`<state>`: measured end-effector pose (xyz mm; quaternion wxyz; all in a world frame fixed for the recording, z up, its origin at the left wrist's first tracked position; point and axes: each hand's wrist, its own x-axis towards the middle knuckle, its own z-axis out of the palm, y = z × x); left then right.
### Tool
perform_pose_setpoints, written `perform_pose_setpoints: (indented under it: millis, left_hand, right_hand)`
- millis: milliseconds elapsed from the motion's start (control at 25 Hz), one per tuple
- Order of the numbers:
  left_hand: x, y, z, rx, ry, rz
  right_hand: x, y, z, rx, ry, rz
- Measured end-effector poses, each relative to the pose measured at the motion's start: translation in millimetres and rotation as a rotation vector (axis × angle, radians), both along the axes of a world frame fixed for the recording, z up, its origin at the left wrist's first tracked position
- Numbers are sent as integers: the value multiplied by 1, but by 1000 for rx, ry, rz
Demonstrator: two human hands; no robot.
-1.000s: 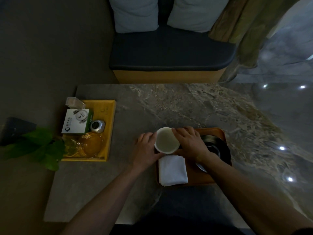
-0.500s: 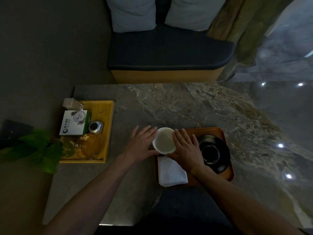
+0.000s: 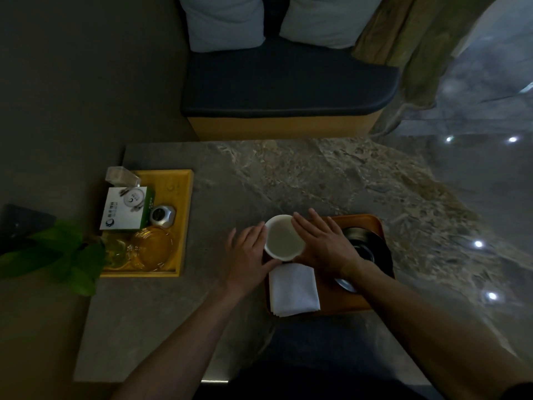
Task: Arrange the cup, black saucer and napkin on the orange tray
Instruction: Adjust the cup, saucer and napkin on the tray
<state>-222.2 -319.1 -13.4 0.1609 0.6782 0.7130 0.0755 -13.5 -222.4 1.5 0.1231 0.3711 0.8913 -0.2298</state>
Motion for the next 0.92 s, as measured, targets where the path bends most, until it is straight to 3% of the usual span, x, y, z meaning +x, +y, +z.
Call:
perform_pose_setpoints:
  millis: [200,320,520,920]
  left_hand:
    - [-3,1,0,26,-22,21]
    - [-15,11,4,-81,-80,-16]
    - [-26,32,9,-194,-82,-59]
    - [-16,19,9,-135,-161,8]
  right_hand:
    - [4,-5,6,-27,76,-99]
    - [18,-11,8,14,167,-276]
    - [30,-10,8,154,179,-373]
    - [20,3,21,108,256,-355]
